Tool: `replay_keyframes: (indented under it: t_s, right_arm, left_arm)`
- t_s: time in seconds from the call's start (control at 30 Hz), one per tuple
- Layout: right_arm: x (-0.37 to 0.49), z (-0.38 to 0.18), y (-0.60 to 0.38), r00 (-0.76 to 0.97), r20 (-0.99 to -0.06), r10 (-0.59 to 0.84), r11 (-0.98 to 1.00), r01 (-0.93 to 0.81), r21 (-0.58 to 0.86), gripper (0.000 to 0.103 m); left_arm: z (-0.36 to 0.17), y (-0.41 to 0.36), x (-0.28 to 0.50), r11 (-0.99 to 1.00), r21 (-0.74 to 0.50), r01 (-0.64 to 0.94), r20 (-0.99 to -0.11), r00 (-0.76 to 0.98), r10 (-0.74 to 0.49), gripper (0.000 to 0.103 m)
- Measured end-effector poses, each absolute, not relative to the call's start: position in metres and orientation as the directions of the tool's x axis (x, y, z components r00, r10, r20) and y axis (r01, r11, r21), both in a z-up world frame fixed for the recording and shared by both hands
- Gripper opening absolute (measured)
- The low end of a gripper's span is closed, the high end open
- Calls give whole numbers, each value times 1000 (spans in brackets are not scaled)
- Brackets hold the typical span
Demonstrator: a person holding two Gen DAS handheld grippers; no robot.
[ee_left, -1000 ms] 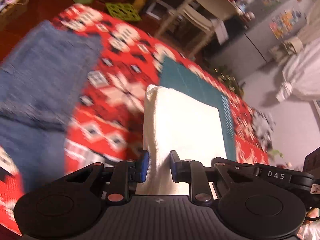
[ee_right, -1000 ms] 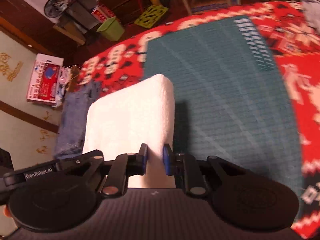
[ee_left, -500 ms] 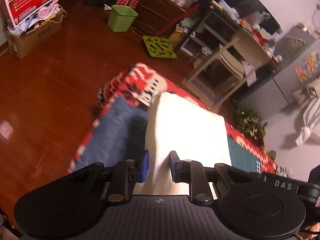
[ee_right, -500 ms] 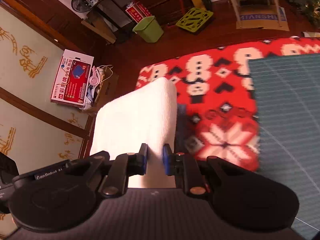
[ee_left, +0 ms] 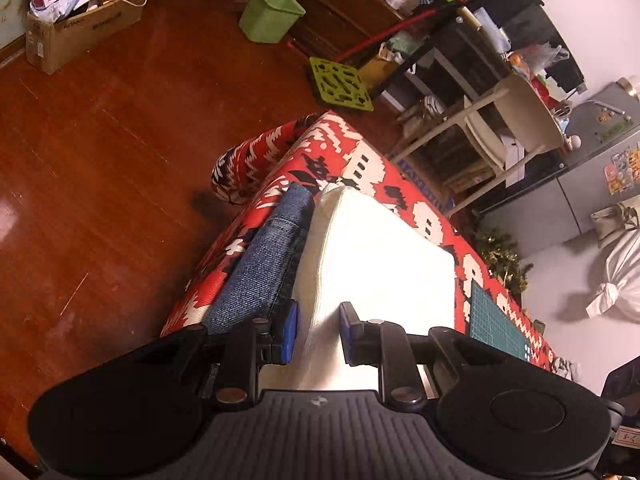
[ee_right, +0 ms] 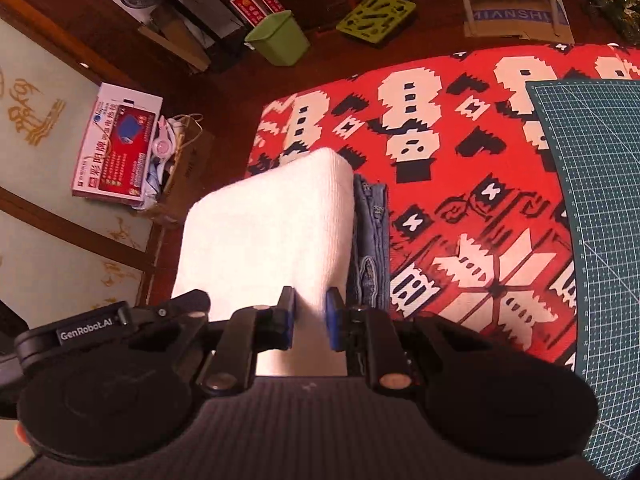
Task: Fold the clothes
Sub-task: 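Lift and carry the sweater with both tools over the folded jeans, then lower the sweater onto the folded jeans with both tools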
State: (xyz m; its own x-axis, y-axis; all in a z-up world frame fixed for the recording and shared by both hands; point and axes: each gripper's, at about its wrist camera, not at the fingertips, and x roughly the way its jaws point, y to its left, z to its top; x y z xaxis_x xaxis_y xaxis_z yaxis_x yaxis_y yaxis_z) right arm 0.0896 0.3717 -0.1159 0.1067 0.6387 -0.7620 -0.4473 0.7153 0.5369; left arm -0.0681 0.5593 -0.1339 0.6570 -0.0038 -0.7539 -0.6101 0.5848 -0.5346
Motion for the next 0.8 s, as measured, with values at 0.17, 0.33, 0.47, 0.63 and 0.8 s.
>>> replay_keyframes:
  t_s: [0.17,0.33,0.47,0.63,0.8]
  right_arm:
    - [95,-126,368,75,-760,646,708,-432,559,24]
    - [92,-126,361,55,-758,650,706,-413,575,24]
    - [82,-124,357,63,-768,637,715,-422,558,24]
    - [69,-124,348,56,-773,632,718,-417,557,24]
    - [53,-125,340,53,-780,624,721,-424,548,23]
  left_arm:
    - [-138,554,-77,567,-528,-632,-764,645,7,32]
    - [-138,553,-92,539,-548,-639,-759,652,1,32]
    - [-136,545,-102,560,-522,-644,-776,631,3,32]
    - [-137,532,-119,581,-500,-642,-786,619,7,32]
    - [-137,518,-131,586,-486,-648,-791,612,21,32]
